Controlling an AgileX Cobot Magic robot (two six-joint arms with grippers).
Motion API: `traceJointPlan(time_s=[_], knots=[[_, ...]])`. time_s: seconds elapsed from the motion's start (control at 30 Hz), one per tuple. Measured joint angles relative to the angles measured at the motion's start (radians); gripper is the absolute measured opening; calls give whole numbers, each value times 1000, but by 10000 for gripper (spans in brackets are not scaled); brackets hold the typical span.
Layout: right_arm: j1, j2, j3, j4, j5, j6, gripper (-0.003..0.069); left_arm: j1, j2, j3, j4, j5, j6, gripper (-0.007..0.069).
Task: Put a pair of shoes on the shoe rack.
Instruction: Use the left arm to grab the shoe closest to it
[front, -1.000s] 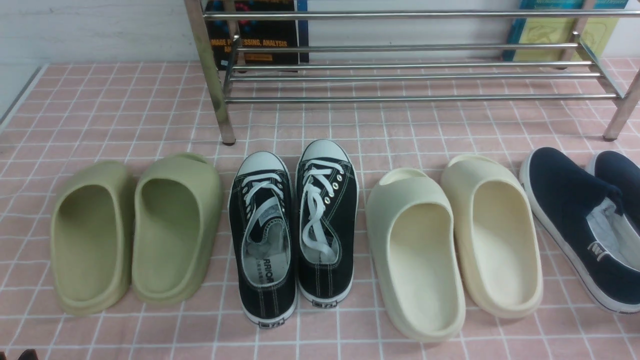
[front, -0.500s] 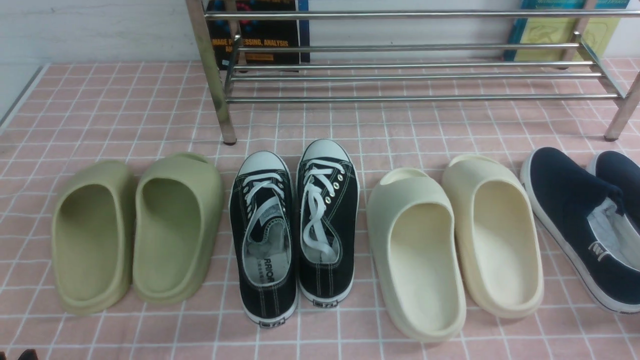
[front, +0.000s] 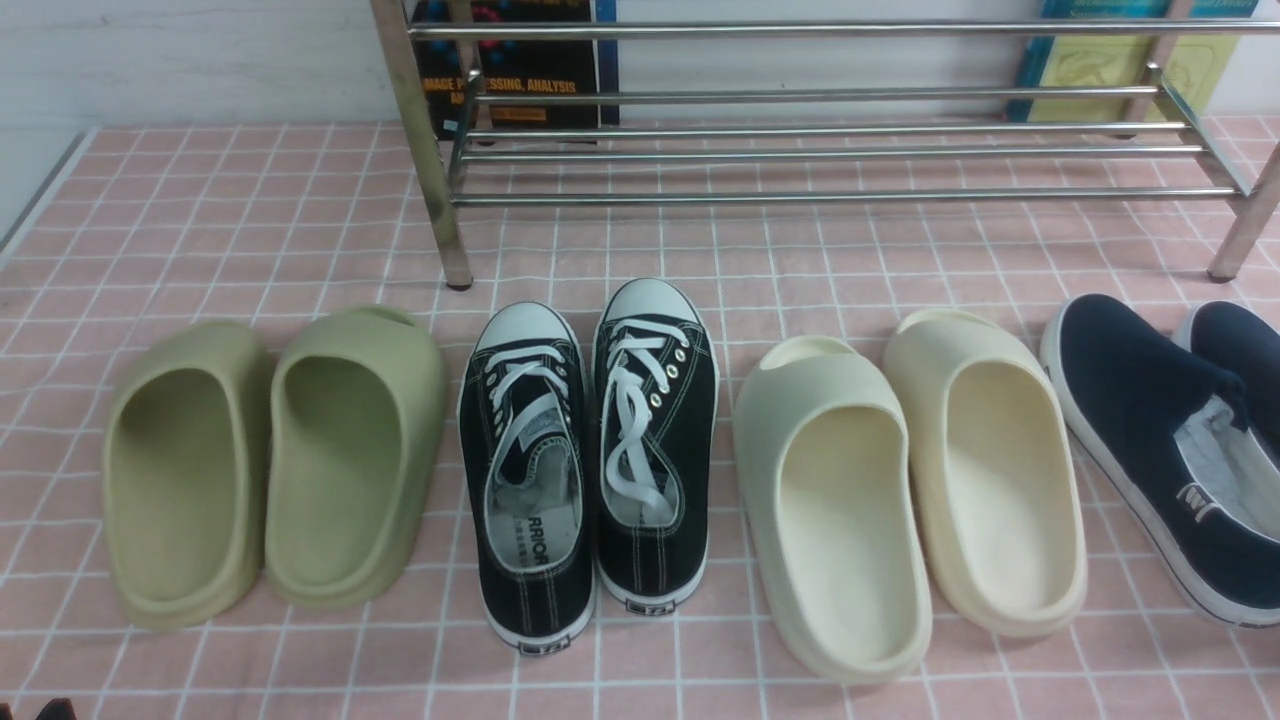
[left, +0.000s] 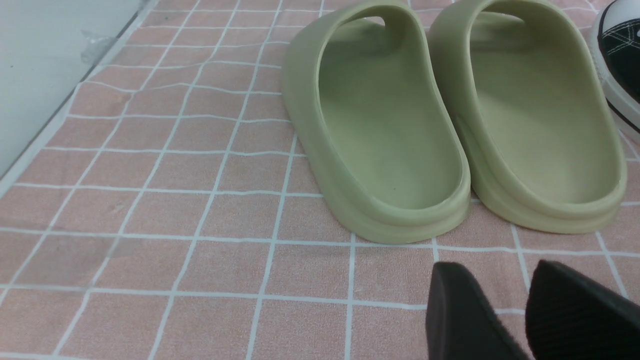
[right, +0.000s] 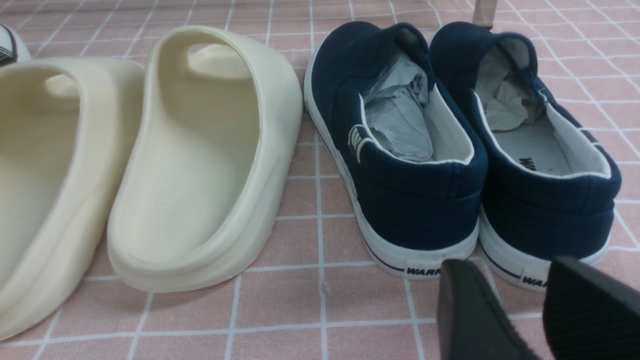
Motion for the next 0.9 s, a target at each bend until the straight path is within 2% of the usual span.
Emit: traceJointPlan(time_s=[0.63, 0.73, 0.87, 0.9], knots=[[0, 0, 0, 0, 0, 0, 240, 0, 0, 0, -12, -1, -3, 239], [0, 0, 0, 0, 0, 0, 240, 0, 0, 0, -95, -8, -62, 239], [0, 0, 0, 0, 0, 0, 240, 0, 0, 2, -349, -28, -273, 239], [0, 0, 0, 0, 0, 0, 240, 0, 0, 2, -363, -29, -285, 239]])
